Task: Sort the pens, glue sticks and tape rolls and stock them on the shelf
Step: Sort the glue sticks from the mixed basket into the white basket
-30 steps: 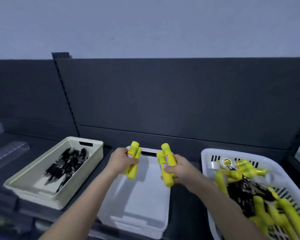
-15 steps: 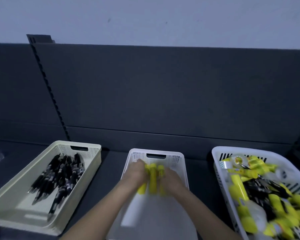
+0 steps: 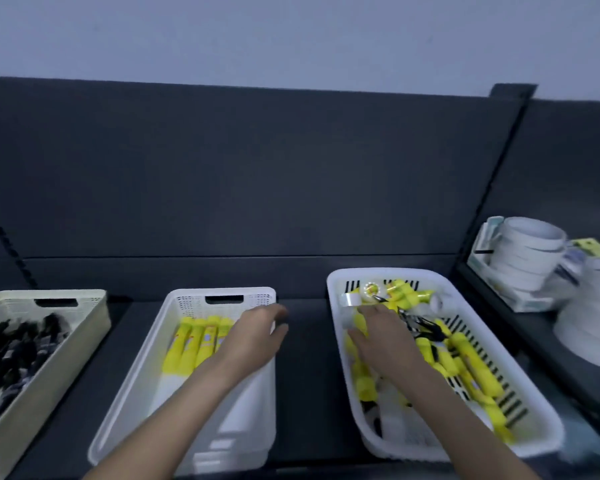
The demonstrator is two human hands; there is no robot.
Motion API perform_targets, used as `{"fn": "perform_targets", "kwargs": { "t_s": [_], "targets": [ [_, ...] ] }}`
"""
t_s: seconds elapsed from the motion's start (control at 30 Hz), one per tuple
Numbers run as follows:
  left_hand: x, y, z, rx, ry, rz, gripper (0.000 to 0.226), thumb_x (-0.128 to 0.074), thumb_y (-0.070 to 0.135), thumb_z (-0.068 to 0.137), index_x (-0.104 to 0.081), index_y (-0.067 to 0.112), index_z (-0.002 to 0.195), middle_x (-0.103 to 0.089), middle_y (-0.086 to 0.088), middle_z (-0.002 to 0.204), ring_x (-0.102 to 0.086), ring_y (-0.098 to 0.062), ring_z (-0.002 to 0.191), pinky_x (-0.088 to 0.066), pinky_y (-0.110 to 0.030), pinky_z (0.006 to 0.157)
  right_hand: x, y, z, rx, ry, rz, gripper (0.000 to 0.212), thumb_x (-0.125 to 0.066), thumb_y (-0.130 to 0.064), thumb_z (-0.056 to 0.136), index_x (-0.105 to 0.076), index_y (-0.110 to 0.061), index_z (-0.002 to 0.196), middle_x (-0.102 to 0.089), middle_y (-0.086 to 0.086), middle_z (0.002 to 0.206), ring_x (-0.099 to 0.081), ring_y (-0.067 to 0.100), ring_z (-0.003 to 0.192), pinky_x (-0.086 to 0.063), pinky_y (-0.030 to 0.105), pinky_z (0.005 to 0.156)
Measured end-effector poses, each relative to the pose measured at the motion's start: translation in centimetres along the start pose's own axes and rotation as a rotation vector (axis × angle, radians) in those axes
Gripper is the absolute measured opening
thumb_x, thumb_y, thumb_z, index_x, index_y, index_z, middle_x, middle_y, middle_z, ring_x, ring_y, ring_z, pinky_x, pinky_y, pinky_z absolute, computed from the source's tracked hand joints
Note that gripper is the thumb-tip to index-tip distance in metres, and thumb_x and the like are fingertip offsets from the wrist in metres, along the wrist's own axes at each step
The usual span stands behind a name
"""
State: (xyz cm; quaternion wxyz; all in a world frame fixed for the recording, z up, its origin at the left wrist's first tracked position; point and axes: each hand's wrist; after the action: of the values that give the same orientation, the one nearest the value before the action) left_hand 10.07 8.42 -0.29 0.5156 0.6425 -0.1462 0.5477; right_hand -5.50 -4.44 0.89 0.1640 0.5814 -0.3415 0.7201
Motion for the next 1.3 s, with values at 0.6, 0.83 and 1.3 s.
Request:
{"fn": "perform_targets", "kwargs": {
  "t_s": [0.6, 0.83, 1.3],
  "targets": [
    [-9.2, 14.9, 1.5, -0.123, -0.328, 0.208, 0.022, -0.054, 0.03, 0.088, -0.06, 0.008, 0.086, -0.062, -0.009, 0.092, -0.057, -0.029, 0.092, -0.048, -0.037, 0.07, 2.8, 15.4, -4.2, -0.14, -0.223, 0.038, 0.022, -0.043, -0.018, 0.096, -0.038, -0.016, 0.075, -0.034, -0.003, 0.072, -0.044, 0.021, 0.083, -0.032, 0.026, 0.061],
    [-10.7, 16.2, 3.0, -0.194, -0.475, 0.448, 0.033, -0.057, 0.038, 0.083, -0.045, 0.016, 0.061, -0.045, -0.002, 0.066, -0.053, -0.032, 0.088, -0.036, -0.033, 0.07, 0.8, 15.5, -3.0, -0.276, -0.289, 0.147, 0.01, -0.044, -0.008, 0.093, -0.035, -0.01, 0.089, -0.039, -0.002, 0.068, -0.042, 0.013, 0.062, -0.025, 0.02, 0.044],
    [-8.9, 12.5, 5.0, 0.087, -0.001, 0.513, 0.04, -0.036, 0.044, 0.095, -0.053, 0.008, 0.102, -0.066, -0.011, 0.105, -0.058, -0.029, 0.101, -0.036, -0.034, 0.085, -0.3, 12.6, -0.4, -0.251, -0.284, 0.344, 0.034, -0.059, -0.015, 0.083, -0.03, -0.017, 0.065, -0.034, -0.001, 0.067, -0.039, 0.014, 0.062, -0.028, 0.024, 0.05]
  ]
}}
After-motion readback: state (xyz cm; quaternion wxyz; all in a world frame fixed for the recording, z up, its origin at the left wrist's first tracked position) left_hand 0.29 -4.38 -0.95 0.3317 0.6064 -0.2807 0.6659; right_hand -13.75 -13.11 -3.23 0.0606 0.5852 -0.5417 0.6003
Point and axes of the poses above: each hand's wrist, its own z-axis towards the middle knuckle, its own x-axis out of the back of the hand, y = z × x
